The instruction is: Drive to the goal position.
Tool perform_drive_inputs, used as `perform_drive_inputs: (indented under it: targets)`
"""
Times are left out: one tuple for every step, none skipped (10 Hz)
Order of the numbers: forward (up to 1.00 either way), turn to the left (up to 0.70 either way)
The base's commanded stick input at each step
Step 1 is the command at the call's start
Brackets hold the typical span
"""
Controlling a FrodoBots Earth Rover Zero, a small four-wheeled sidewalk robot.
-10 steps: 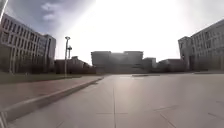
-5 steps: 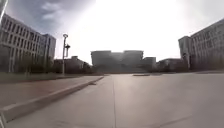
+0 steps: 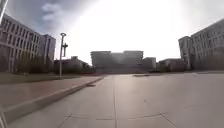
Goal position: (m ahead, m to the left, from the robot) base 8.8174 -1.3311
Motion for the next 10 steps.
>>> perform_drive_inputs:
  targets:
    - [1.00, 0.00]
    - [1.00, 0.00]
    - [1.00, 0.00]
    - [1.00, 0.00]
    - [1.00, 0.00]
    - [1.00, 0.00]
    - [1.00, 0.00]
    - [1.00, 0.00]
    - [1.00, 0.00]
    - [1.00, 0.00]
